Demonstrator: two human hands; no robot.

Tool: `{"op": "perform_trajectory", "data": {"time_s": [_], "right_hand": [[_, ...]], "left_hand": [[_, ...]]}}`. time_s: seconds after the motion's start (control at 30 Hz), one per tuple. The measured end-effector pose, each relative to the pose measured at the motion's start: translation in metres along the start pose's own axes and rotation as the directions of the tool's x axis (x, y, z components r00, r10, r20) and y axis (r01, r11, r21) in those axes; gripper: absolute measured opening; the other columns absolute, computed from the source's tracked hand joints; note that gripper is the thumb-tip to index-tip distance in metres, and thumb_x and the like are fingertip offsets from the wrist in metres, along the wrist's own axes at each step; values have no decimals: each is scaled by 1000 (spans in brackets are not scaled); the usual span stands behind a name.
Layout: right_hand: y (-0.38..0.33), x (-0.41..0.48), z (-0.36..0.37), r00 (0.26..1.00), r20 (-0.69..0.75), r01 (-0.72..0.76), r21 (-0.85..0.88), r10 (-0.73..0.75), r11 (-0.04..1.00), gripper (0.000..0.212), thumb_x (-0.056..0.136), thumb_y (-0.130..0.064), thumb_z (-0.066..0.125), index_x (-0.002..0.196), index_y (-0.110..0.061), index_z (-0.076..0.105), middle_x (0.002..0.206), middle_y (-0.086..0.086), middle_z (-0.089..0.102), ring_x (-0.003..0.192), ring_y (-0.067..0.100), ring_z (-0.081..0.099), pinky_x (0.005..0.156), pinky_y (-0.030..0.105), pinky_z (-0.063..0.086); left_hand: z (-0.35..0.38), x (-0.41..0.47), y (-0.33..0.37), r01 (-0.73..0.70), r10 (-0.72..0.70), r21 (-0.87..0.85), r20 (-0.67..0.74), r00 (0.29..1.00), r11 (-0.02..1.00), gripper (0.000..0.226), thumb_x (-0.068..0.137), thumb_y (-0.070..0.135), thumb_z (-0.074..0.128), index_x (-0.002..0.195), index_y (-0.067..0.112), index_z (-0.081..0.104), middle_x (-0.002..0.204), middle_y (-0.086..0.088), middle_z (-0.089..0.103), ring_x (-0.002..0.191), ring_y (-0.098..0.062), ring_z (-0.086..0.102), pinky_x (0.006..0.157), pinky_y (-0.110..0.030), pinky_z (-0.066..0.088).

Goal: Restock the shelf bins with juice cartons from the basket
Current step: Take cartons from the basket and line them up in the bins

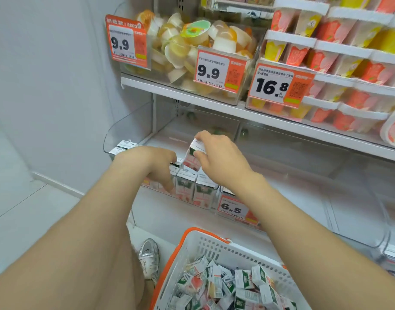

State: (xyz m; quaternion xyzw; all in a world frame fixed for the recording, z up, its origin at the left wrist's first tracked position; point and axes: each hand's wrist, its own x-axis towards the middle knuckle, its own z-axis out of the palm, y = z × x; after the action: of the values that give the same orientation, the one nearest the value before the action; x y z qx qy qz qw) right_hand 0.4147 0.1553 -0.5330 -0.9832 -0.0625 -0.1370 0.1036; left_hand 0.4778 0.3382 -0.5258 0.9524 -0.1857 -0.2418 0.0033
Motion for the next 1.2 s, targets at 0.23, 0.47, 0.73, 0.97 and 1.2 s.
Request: {"op": "perform_trajectory", "data": {"time_s": [0.23, 0.47, 0.73, 0.97, 1.2], "right_hand": [[-1, 40, 32, 894, 442, -84, -6, 78, 996, 36, 106, -23, 54, 136, -5, 59, 136, 19, 59, 122, 44, 59, 98, 53, 53], [0, 42, 25, 872, 485, -19, -100, 65, 995, 45, 91, -2, 45, 134, -2, 58, 125, 18, 64, 120, 42, 60, 95, 57, 55], [38, -53, -36, 990, -117, 97, 148, -80, 984, 23, 87, -13, 42, 96, -21, 62, 83, -3, 64, 76, 23, 58, 68, 41, 50], [131, -120, -42, 940, 196, -311, 167, 278, 936, 24, 94, -11, 53, 97, -26, 71, 83, -14, 68, 74, 7, 61, 72, 28, 43], [156, -129, -30, 806, 545, -431, 271, 232, 861, 26, 109, -30, 43, 103, -19, 66, 105, 3, 72, 78, 19, 78, 83, 45, 62]], "left_hand": [[3, 4, 1, -17, 17, 24, -11, 1000, 1000, 97, 75, 50, 88, 155, 32, 37, 145, 2, 55, 119, -29, 64, 101, -46, 54], [9, -4, 9, -46, 49, 50, -66, 997, 998, 79, 85, 49, 80, 150, 24, 43, 146, -1, 53, 128, -28, 57, 102, -43, 52], [27, -23, 45, -177, 178, 36, -343, 922, 984, 41, 93, 38, 68, 125, 17, 53, 121, -8, 50, 115, -34, 52, 96, -48, 51], [51, -43, 125, -564, 536, 127, -531, 656, 816, 16, 93, 25, 59, 106, 24, 50, 103, 6, 47, 99, -22, 48, 81, -38, 44], [63, -30, 153, -533, 567, 208, -424, 706, 820, 43, 97, 23, 60, 139, 26, 55, 131, 3, 57, 123, -21, 53, 95, -35, 45]]}}
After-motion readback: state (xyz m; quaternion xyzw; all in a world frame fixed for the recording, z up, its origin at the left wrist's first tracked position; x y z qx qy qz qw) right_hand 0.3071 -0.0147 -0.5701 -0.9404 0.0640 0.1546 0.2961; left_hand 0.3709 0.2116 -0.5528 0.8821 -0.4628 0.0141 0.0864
